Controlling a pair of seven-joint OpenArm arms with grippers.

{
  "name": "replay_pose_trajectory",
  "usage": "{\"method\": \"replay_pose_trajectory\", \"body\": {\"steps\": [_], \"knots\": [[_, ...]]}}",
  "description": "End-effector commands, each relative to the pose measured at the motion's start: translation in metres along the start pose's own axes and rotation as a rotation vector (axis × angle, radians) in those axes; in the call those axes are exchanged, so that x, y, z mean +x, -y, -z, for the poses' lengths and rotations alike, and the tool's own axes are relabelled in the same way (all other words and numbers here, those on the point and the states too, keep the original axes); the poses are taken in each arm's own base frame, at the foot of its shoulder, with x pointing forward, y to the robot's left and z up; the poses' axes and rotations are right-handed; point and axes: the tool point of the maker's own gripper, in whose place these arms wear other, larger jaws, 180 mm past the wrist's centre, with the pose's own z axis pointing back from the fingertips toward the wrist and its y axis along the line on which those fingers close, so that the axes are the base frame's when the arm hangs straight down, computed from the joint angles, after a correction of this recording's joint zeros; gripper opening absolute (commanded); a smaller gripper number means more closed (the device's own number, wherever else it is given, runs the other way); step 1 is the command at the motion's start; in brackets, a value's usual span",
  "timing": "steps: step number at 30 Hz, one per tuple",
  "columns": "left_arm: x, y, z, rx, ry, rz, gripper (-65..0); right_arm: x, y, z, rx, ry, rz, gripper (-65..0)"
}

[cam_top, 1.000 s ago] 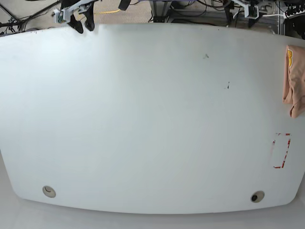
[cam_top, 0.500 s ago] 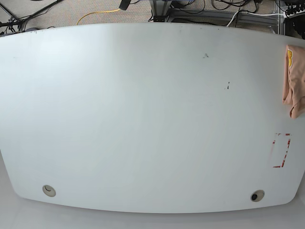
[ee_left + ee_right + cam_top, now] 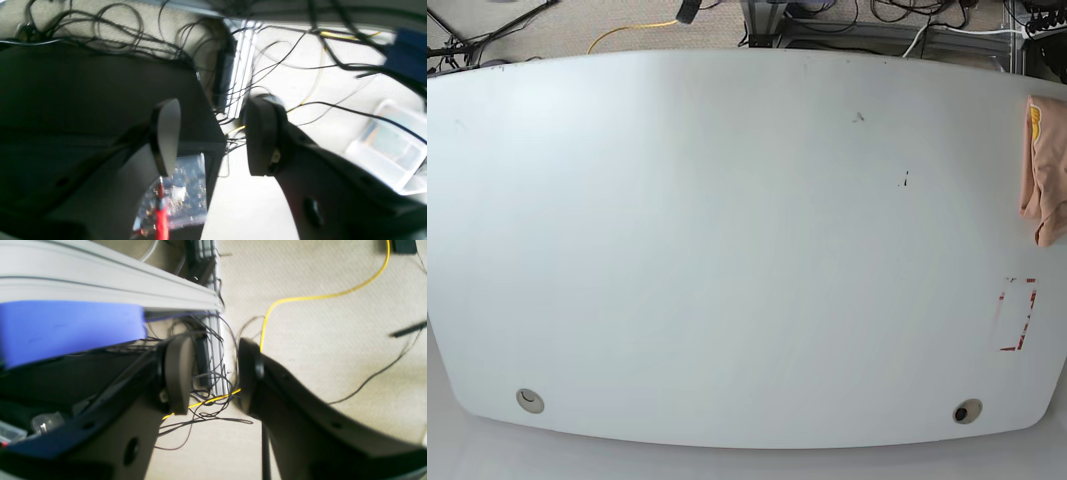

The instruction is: Fold the T-shirt properly

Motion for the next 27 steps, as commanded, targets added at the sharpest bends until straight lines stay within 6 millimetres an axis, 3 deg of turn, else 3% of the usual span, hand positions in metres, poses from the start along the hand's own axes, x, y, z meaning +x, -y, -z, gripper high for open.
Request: {"method": "replay_pose_trajectory", "body": {"steps": [1, 4, 8, 11, 14, 19, 27], "knots": [[-0.009, -0.006, 0.004, 0.014, -0.060, 0.023, -36.4, -0.007, 0.017, 0.002, -0.031, -0.030, 0.013, -43.0], [-0.004, -0.006, 0.018, 0.040, -0.113, 0.061, -36.4, -0.012, 0.025, 0.016, -0.051, -0.098, 0.021, -42.8], [0.010, -0.009, 0.029, 0.081, -0.152, 0.120, -36.7, 0.003, 0.035, 0.033, -0.062, -0.127, 0.023, -42.8], [0.029, 0.001, 0.041, 0.095, -0.151, 0.155, -36.9, 0.011, 0.040, 0.042, -0.066, -0.153, 0.015, -42.8], [0.019, 0.001, 0.042, 0.119, -0.231, 0.163, -36.9, 0.019, 0.046, 0.048, -0.071, -0.179, 0.007, -42.8], [0.039, 0.006, 0.050, 0.131, -0.229, 0.184, -36.5, 0.025, 0.046, 0.055, -0.067, -0.227, -0.001, -42.6], [0.043, 0.008, 0.051, 0.129, -0.229, 0.188, -36.5, 0.026, 0.042, 0.059, -0.058, -0.249, -0.003, -42.6]]}}
